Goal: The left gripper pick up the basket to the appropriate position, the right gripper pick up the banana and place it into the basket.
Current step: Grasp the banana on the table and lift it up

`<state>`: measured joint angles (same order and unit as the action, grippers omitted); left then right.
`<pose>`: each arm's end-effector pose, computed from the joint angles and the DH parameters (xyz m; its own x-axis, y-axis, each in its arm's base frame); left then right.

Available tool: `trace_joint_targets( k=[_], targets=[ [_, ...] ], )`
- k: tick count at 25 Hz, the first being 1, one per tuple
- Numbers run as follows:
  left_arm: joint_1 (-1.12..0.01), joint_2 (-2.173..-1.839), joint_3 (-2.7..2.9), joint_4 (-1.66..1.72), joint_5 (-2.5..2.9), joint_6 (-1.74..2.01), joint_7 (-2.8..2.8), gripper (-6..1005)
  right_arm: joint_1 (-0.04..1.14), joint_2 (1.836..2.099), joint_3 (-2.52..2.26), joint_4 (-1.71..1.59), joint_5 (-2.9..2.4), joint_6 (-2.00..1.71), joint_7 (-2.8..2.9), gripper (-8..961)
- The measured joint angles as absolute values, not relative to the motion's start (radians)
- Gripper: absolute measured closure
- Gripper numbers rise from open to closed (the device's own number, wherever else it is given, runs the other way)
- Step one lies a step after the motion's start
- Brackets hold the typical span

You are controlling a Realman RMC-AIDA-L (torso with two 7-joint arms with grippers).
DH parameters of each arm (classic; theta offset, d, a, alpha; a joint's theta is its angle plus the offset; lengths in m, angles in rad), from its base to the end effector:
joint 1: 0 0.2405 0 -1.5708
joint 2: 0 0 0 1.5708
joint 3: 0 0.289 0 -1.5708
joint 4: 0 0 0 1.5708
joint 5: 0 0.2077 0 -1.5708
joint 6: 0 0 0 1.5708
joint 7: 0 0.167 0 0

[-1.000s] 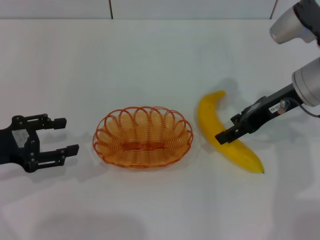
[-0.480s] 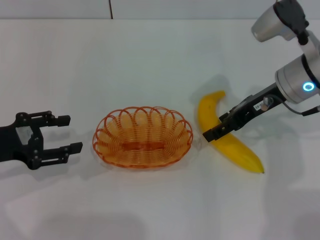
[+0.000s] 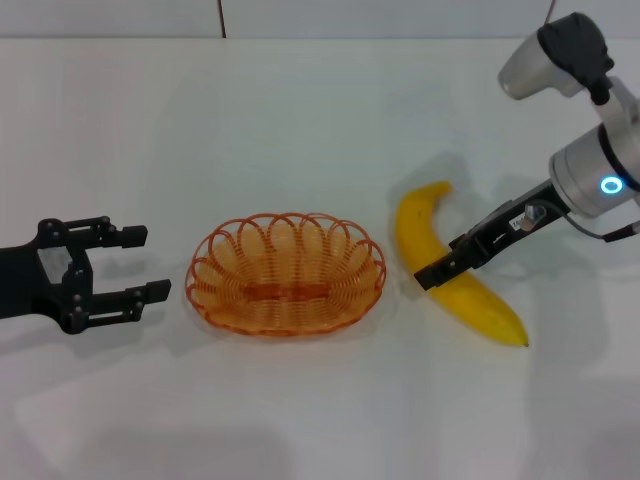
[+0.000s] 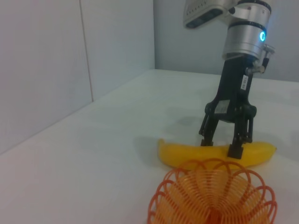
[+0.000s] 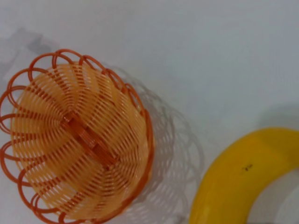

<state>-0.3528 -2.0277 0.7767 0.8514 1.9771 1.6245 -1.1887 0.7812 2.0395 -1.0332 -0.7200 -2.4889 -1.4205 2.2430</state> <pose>-0.3188 0.3130 0.0049 0.9233 0.1390 0.3582 0.2543 -0.9199 -0.2986 0.2608 0.3972 -0.0600 0.6564 -0.7472 0.1043 -0.7172 -0.6609 -0.2211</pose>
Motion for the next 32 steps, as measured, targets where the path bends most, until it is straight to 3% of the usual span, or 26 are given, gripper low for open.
trace_joint_targets(
  k=[20,31,32],
  targets=[
    [-0.355,-2.028,0.773,0.851,1.977,1.625,-1.189,287,0.782,2.040,-1.057,-0.681,-2.488,-1.387,2.237,105],
    [-0.353,-2.026,0.775,0.851,1.977,1.624,-1.189,288,0.782,2.040,-1.071,-0.689,-2.487,-1.390,2.233,263],
    [-0.352,-2.026,0.775,0.851,1.977,1.624,-1.189,288,0.782,2.039,-1.069,-0.693,-2.487,-1.392,2.233,319]
  ],
)
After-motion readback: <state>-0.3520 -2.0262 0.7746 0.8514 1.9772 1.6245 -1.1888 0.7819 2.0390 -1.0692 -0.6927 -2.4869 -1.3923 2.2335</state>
